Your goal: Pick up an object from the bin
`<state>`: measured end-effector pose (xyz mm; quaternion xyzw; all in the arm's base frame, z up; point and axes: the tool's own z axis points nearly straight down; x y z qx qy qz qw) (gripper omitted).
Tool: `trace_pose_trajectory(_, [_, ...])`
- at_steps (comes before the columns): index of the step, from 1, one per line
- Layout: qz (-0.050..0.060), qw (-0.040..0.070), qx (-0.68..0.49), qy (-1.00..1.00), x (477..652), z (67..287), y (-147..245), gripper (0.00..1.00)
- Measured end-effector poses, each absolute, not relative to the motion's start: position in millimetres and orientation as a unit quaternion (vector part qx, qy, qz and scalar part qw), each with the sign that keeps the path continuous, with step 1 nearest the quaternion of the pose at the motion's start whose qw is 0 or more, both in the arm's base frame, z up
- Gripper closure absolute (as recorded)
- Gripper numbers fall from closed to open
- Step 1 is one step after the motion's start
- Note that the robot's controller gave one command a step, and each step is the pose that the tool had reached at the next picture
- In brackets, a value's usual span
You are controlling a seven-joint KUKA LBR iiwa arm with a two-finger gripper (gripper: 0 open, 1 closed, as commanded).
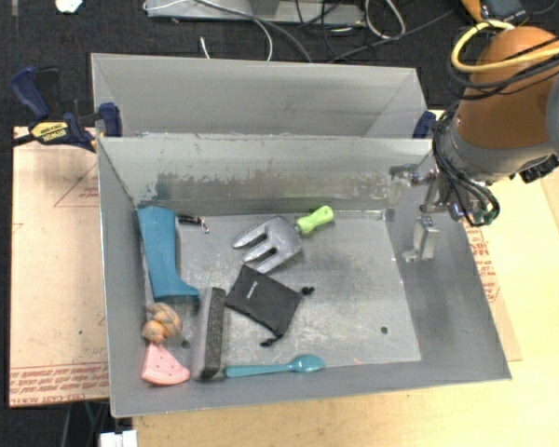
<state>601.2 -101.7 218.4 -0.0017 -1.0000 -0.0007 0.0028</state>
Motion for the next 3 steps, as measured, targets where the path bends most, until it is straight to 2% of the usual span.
trace_pose_trajectory(1, [0.000,-0.001,0.000,-1.000,602.7,223.5,-101.2,0.00])
trace_pose_trajectory(2, [0.001,-0.005,0.069,-0.998,604.8,185.1,-73.5,0.00])
trace_pose_trajectory(3, [0.000,-0.003,0.050,-0.999,603.6,133.8,-51.3,0.00])
